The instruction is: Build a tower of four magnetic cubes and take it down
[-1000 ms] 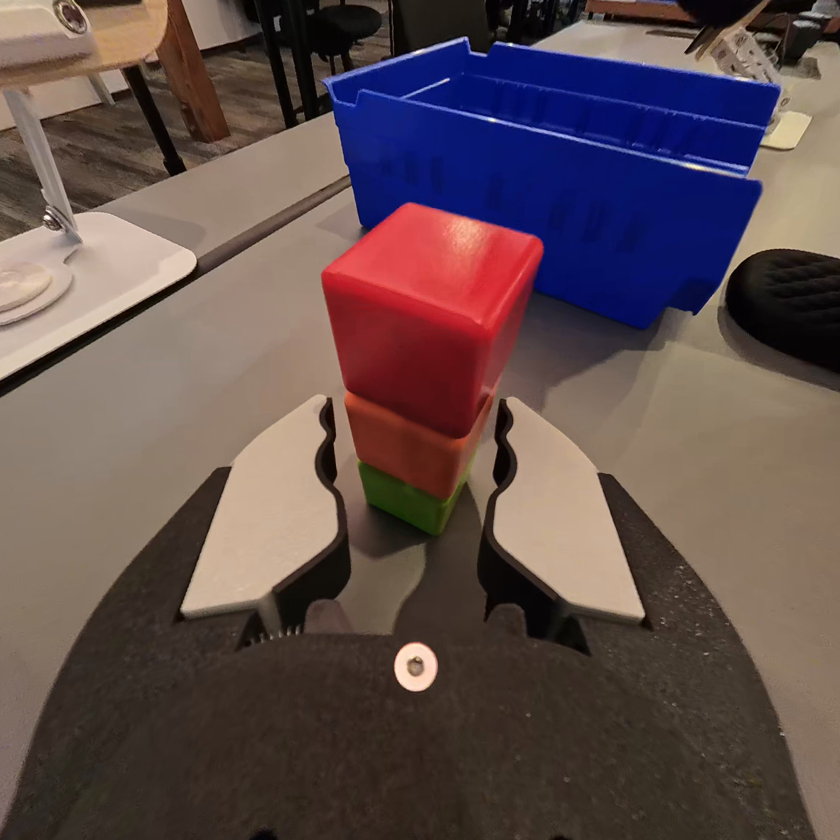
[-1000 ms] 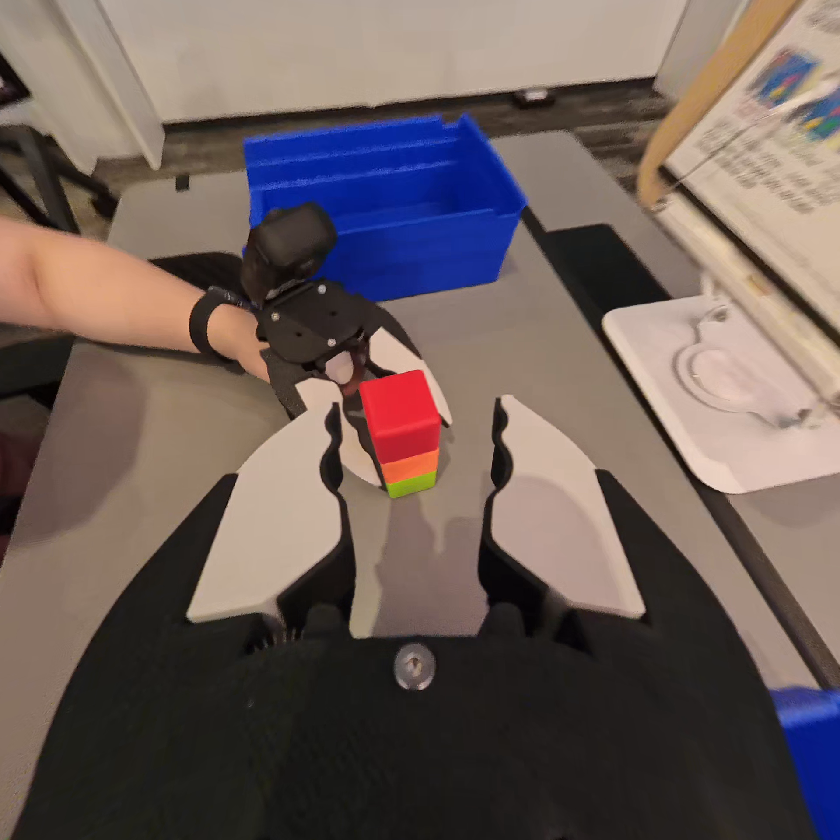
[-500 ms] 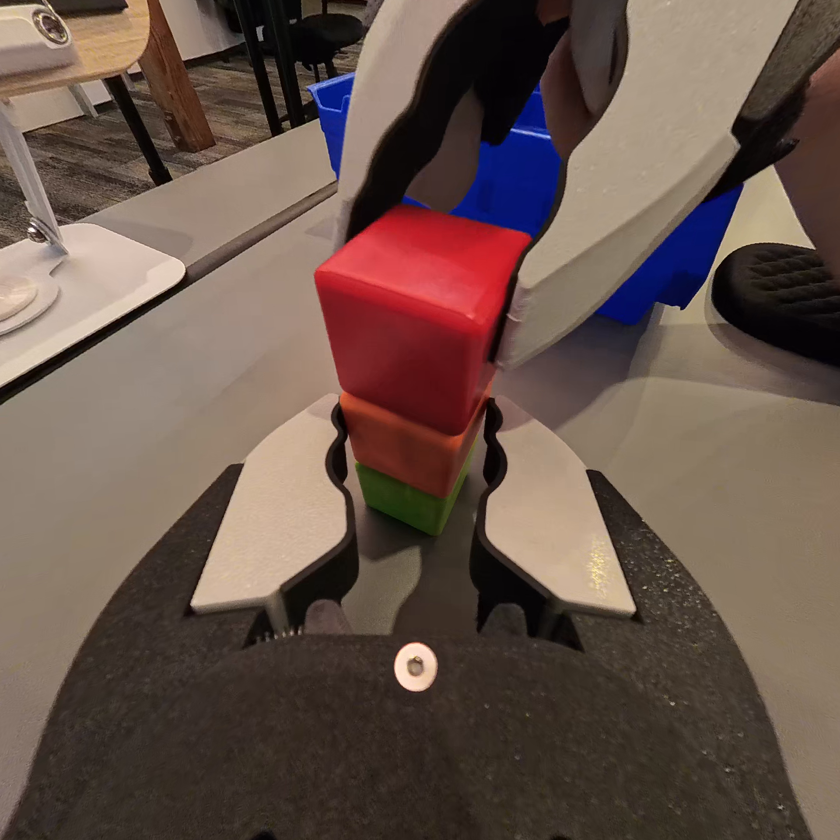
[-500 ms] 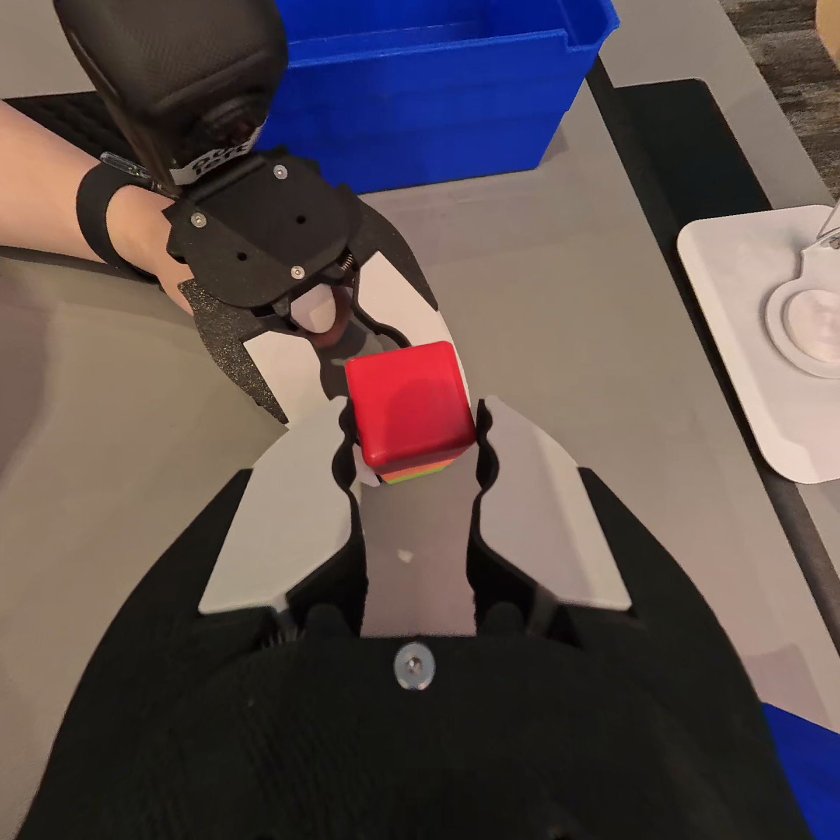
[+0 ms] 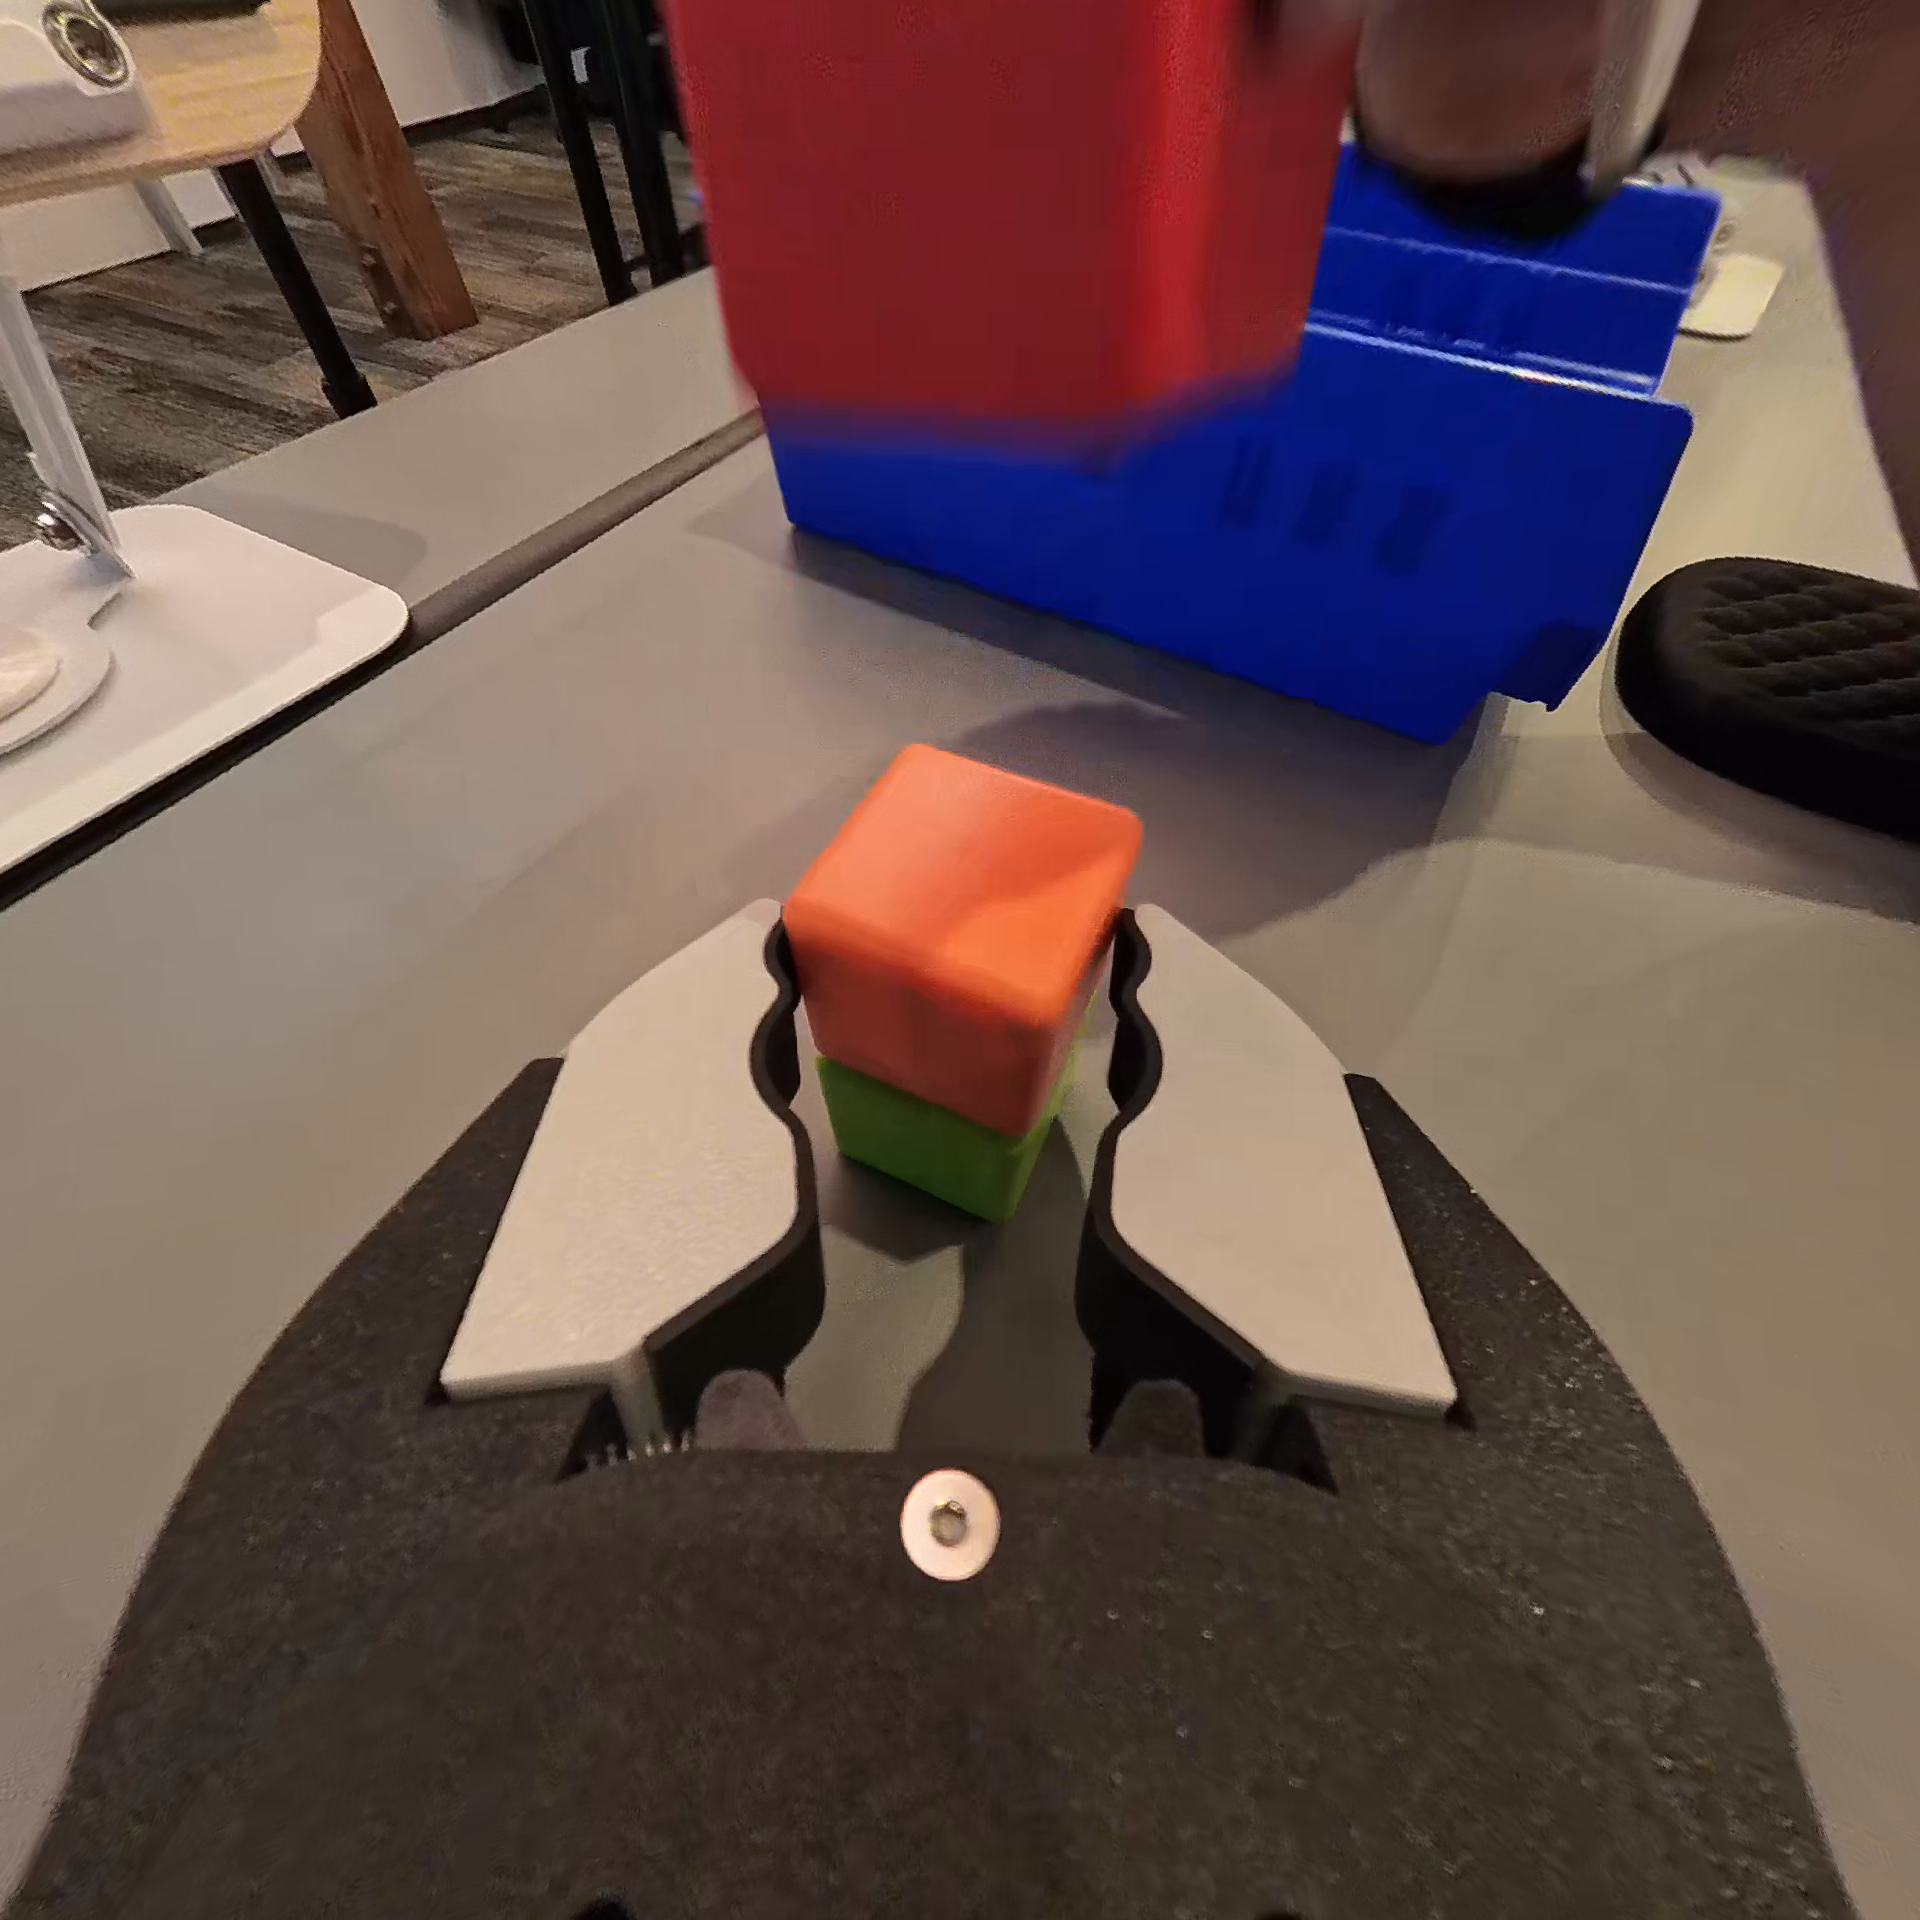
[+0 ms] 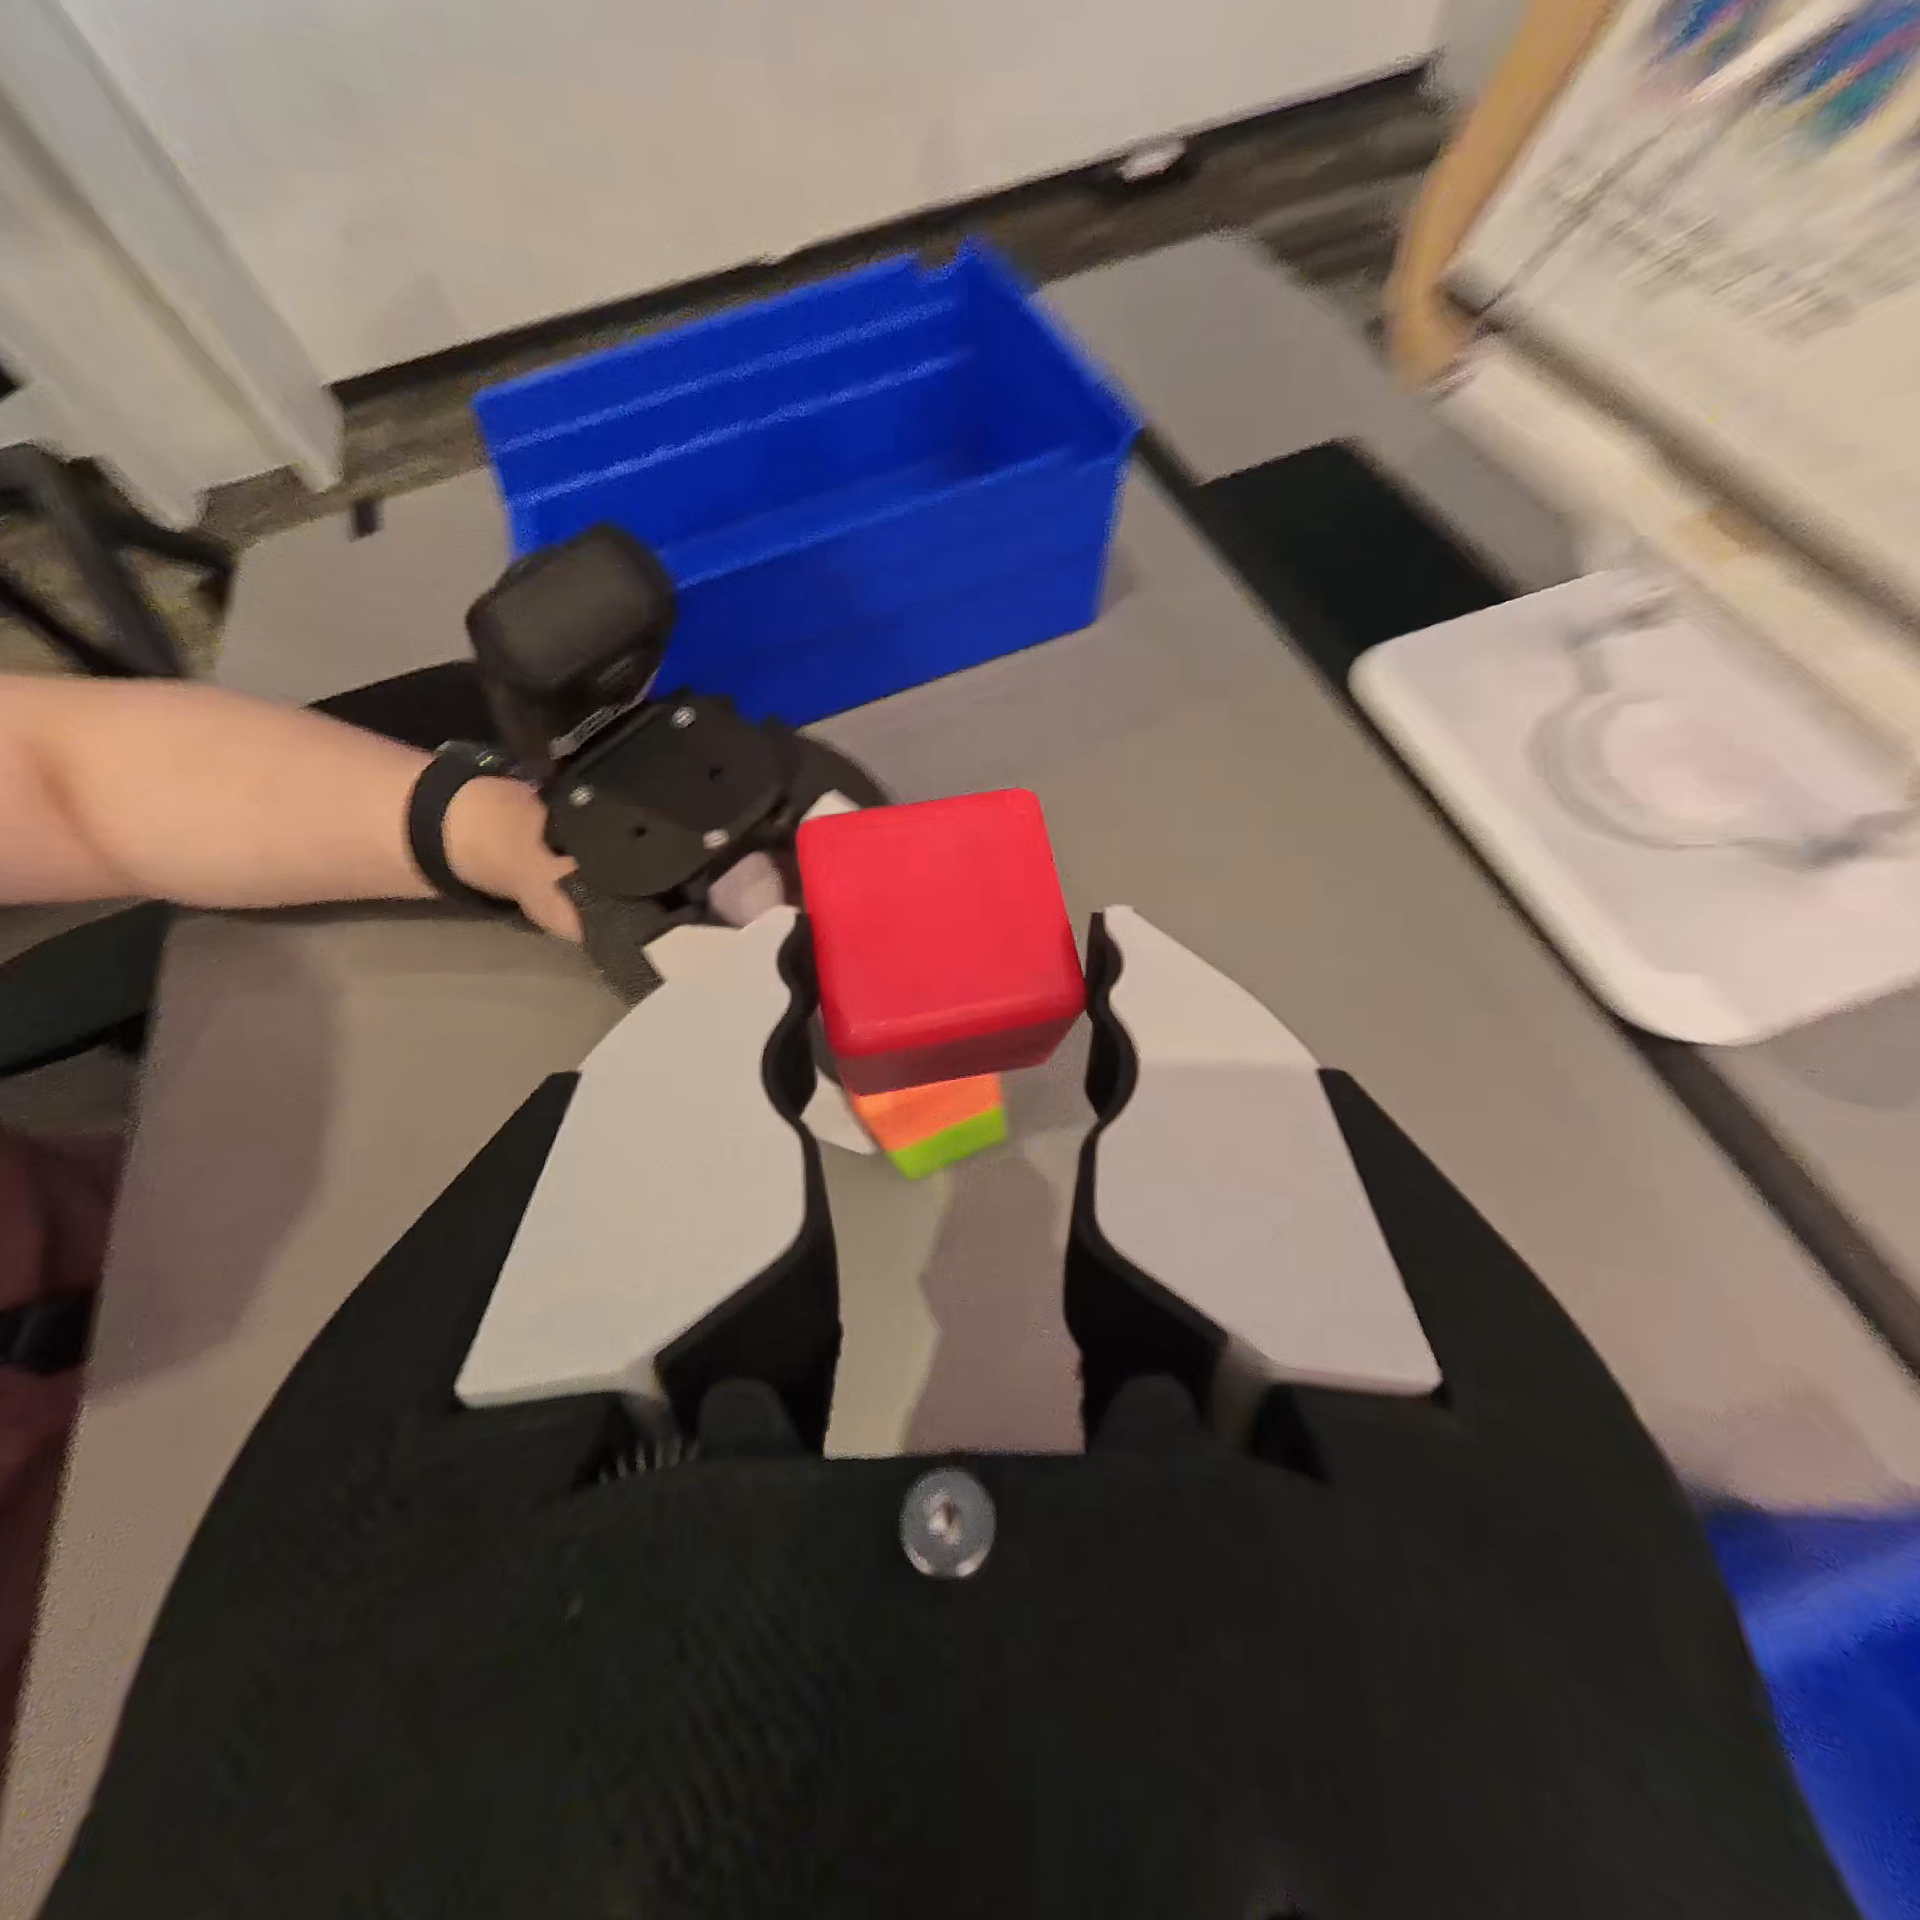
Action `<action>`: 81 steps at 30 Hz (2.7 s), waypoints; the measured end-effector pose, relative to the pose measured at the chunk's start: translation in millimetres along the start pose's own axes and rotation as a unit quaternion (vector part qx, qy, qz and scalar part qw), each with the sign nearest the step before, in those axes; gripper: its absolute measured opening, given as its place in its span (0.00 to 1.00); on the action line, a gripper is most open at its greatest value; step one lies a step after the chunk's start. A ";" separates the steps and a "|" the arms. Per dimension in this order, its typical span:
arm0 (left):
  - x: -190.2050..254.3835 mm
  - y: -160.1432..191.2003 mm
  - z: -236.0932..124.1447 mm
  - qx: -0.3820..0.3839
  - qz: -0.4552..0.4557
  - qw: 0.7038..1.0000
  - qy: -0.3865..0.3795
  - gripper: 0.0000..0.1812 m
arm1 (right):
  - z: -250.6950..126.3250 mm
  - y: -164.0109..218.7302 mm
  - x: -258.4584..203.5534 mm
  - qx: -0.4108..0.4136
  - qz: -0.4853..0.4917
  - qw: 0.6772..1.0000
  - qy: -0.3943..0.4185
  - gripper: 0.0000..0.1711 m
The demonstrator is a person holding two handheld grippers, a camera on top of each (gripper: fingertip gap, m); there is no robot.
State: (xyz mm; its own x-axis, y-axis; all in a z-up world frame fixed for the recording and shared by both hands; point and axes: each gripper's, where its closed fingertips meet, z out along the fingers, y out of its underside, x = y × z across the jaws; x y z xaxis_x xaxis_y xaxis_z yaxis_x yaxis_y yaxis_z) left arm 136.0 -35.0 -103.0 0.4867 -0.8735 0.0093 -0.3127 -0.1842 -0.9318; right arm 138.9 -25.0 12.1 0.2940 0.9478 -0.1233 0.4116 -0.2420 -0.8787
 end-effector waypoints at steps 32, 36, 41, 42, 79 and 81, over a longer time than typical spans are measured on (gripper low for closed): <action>1.0 6.5 -0.4 -0.032 -0.019 0.999 0.012 0.42 | -115.5 187.3 191.8 -0.196 0.172 0.907 0.330 0.35; -0.7 12.2 -5.6 -0.074 -0.023 0.997 0.002 0.44 | -139.9 159.4 185.5 -0.160 0.159 0.909 0.350 0.36; -4.4 35.7 -5.2 -0.133 -0.022 0.991 -0.006 0.44 | -170.7 94.3 161.1 -0.080 0.102 0.916 0.379 0.35; -4.3 40.5 -4.3 -0.144 -0.020 0.989 -0.004 0.44 | -170.2 76.7 151.3 -0.056 0.085 0.923 0.372 0.35; -2.8 50.5 9.5 -0.173 0.051 0.984 0.013 0.29 | 68.4 94.8 -3.8 -0.198 -0.136 0.971 -0.004 0.31; -2.6 50.6 9.5 -0.173 0.051 0.984 0.014 0.29 | 68.2 94.9 -3.7 -0.201 -0.133 0.971 -0.004 0.31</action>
State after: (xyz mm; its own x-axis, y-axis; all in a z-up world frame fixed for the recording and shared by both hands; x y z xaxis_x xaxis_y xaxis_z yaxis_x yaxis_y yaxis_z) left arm 126.7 -37.8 -153.6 0.4173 -0.9066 -0.0623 -0.6192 -0.2335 -0.7497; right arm 118.0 -37.3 -102.3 0.1258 0.9890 0.0775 0.7758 -0.0494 -0.6290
